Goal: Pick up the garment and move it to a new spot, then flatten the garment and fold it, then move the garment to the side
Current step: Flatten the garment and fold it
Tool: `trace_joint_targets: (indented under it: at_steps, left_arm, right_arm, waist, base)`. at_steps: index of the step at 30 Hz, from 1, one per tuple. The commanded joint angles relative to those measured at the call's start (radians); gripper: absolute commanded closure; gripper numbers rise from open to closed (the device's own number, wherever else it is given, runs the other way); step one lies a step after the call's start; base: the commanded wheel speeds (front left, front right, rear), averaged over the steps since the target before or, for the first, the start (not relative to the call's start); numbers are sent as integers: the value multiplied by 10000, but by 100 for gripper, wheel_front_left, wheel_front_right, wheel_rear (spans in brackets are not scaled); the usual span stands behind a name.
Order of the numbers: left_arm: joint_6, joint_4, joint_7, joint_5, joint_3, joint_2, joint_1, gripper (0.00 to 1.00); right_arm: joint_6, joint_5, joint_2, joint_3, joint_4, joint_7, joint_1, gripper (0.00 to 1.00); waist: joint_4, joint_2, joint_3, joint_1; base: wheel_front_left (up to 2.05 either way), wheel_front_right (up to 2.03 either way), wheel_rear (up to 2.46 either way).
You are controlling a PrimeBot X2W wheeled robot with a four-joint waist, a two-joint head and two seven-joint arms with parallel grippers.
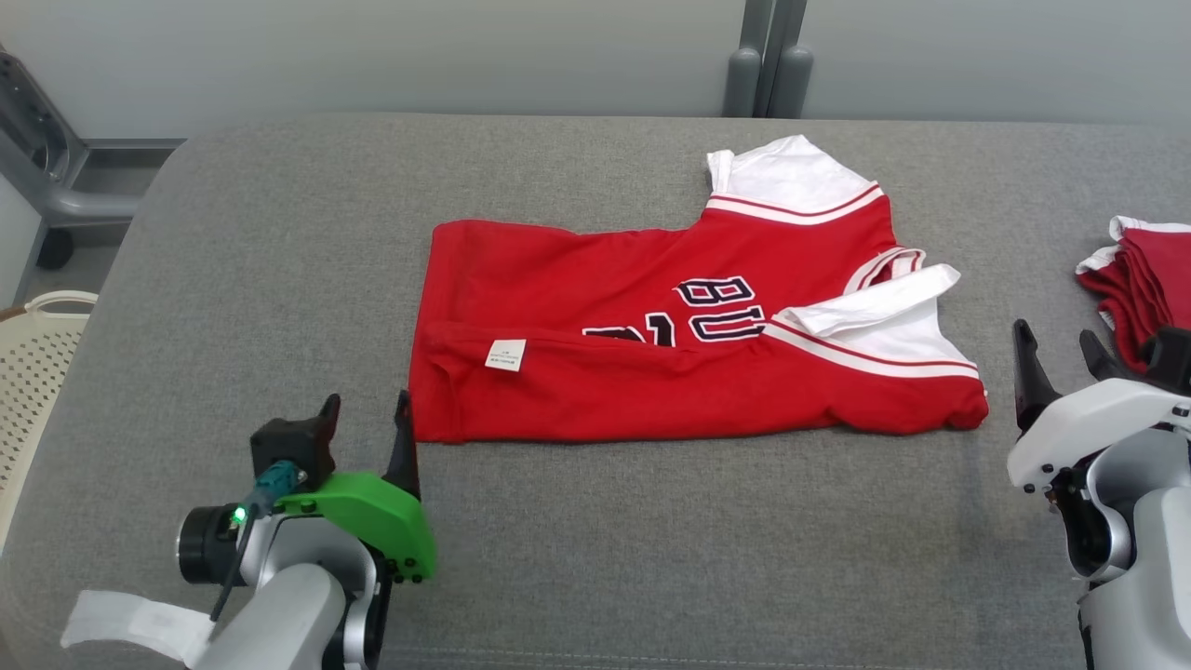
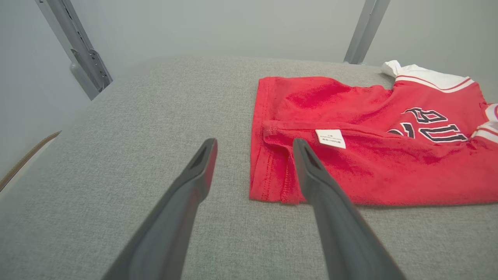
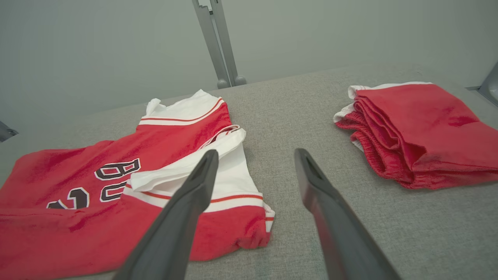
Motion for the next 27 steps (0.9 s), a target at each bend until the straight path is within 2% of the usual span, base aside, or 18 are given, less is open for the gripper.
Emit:
trace_joint_targets:
  at_steps: [1,8,16,21,27]
  left_arm:
    - [-54,2,-47,91,-31,-57,107,0]
    - [-235,798,361,417,-758,-720,-589,0]
    - [-240,2040,473,803,-1321,-1420,-1326,0]
    - [-209,2696,332,862,-1410,-1700,-1584,0]
    - [31,3293,286,919,-1435,-1879,-1765,0]
  right_arm:
    - [1,-93,18,-41,43,48,106,0]
    - [1,-903,282,-472,518,159,-196,0]
    - [0,-1861,481,-613,1417,-99,-869,0]
    - [0,-1814,538,-598,2183,-170,-1213,0]
    - [0,-1581,540,-190,2971,-131,-1378,0]
  waist:
    - [10,0,5,0]
    - [-57,0,337,0]
    - [-273,0,797,0]
    - [-278,0,971,0]
    - [-199,0,1020,0]
  base:
    - [0,0,0]
    - [0,0,0]
    - [0,0,0]
    - [0,0,0]
    - [0,0,0]
